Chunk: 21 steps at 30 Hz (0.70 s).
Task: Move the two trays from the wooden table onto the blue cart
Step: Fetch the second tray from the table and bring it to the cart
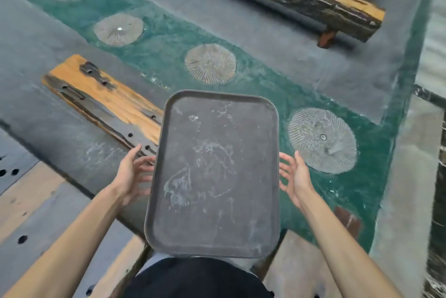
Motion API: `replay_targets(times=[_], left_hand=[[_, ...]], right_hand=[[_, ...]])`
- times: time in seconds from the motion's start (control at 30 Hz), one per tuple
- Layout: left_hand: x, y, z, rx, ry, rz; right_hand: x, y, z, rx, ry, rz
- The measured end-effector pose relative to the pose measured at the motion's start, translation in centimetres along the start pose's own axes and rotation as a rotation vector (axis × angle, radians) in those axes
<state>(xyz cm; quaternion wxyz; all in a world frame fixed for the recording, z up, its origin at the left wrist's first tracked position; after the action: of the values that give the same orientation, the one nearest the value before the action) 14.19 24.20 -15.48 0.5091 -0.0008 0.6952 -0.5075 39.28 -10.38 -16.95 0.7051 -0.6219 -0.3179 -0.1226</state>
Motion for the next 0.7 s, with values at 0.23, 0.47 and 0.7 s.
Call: replay_targets(times=[0.23,0.47,0.7], left_hand=[[-7.3,6.0,15.4,0.237,0.186,0.002],[-13.1,12.9,34.0,0.473,0.381,-0.005],[-16.5,17.0,53.3,0.689,0.575,-0.038]], right_hand=[[3.4,0.7,-11.3,-0.17,0.267,-0.025],[6.8,2.5,-22.4,-0.35,0.519,-0.053],[9.2,2.4,-32.5,-0.572,0.778,-0.073]])
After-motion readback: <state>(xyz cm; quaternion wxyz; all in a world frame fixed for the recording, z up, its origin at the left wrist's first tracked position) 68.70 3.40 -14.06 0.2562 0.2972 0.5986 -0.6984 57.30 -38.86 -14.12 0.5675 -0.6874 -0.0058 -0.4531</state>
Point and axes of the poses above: each hand's wrist, its own y-axis towards the middle knuckle, its own z-axis out of the palm, x = y × z, the point moved 6 cm from there along y, towards the middle knuckle, and after that the axes turned 8 degrees about z, right-handed, at the moved point
